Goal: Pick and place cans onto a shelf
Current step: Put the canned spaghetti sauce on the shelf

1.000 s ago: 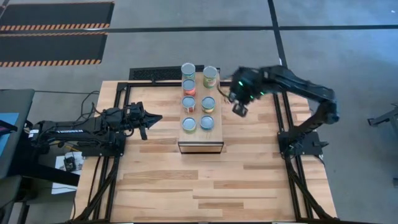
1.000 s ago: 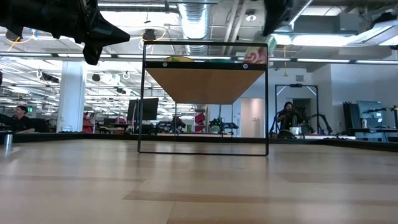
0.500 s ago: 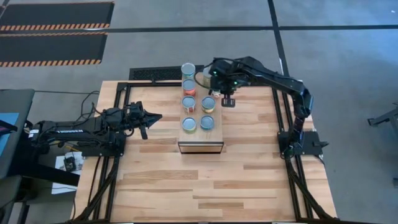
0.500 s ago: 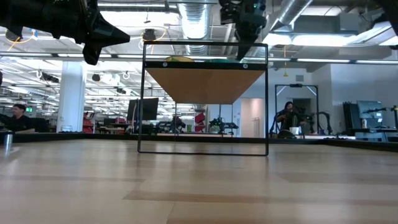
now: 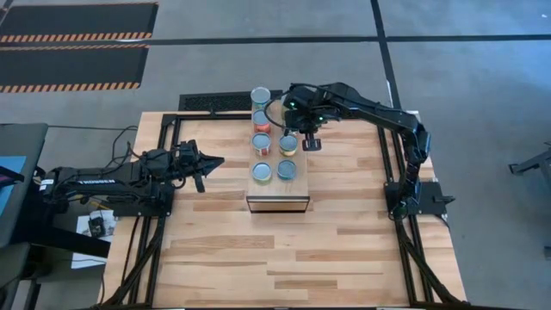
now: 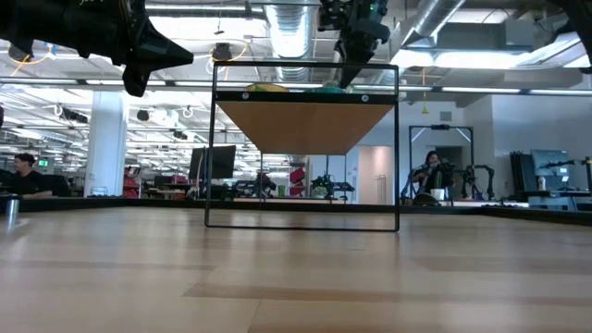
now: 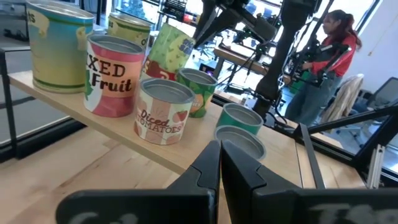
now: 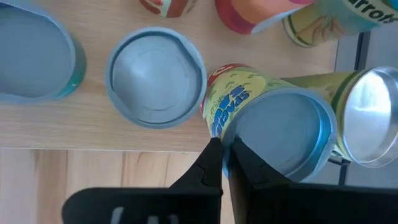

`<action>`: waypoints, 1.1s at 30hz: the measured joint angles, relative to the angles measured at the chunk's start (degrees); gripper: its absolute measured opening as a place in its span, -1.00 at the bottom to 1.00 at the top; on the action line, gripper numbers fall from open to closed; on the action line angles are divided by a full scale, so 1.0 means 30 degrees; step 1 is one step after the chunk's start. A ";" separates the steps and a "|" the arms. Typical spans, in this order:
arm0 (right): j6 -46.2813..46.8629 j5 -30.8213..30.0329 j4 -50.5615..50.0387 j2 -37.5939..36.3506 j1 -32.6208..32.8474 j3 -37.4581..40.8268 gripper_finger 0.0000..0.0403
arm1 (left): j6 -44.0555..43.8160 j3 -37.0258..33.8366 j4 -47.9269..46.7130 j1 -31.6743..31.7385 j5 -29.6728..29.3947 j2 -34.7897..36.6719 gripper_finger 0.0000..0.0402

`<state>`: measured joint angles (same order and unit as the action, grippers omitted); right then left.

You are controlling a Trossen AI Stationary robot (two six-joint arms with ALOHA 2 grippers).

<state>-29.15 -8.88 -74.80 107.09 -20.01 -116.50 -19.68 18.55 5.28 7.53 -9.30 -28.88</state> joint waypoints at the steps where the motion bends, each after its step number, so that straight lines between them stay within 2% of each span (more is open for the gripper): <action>1: -0.0082 -0.0007 0.0077 0.0000 0.0000 0.0005 -0.90 | 0.0000 0.0000 0.0000 0.0000 -0.0020 0.0006 -1.00; 11: -0.0315 -0.0022 0.0526 0.0330 0.0197 -0.0002 -0.89 | -0.0015 0.0000 0.0000 0.0000 -0.0028 0.0000 -1.00; 20: -0.0324 -0.0036 0.0601 0.0350 0.0160 -0.0002 -0.76 | -0.0025 0.0002 -0.0006 0.0000 -0.0029 0.0000 -1.00; 33: -0.0442 -0.0036 0.0781 0.0350 0.0160 0.0005 -0.75 | -0.0123 0.0000 0.0000 0.0000 -0.0028 0.0007 -1.00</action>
<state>-30.48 -8.99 -72.46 108.14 -19.53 -116.49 -20.05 18.55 5.28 7.53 -9.39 -28.86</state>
